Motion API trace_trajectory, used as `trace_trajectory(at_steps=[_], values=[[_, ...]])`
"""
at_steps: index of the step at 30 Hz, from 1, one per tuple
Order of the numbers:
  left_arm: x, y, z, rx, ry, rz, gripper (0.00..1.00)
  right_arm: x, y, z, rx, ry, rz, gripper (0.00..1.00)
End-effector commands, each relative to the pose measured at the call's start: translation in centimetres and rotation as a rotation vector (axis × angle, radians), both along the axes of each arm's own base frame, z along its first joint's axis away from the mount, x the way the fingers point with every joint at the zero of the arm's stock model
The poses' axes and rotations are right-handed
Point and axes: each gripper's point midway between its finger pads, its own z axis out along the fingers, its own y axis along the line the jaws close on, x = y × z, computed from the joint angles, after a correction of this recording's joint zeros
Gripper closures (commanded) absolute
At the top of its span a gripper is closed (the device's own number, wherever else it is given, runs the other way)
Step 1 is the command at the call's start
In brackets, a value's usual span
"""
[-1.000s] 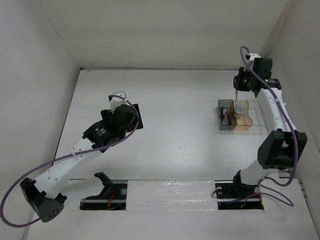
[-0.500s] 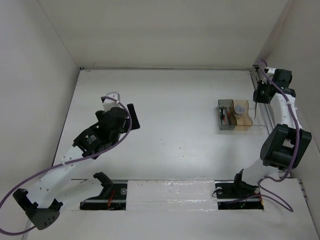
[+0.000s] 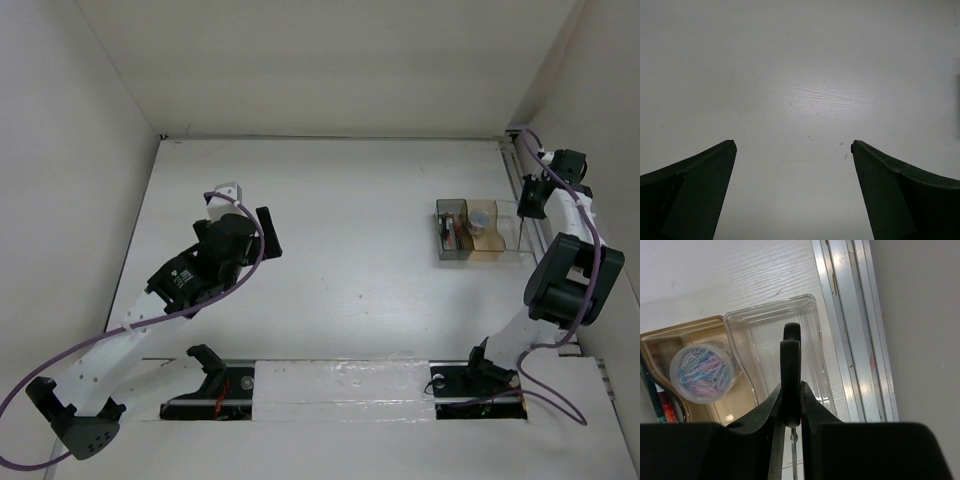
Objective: Sort the stationery into containers
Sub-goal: Place the scissors in the storage box.
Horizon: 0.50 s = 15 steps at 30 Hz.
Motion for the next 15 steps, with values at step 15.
trace_trajectory(at_steps=[15], values=[[0.2,-0.4,-0.9,0.021,0.014,-0.019,0.00,2.5,-3.5,3.4,0.151,-0.215,-0.174,1.00]])
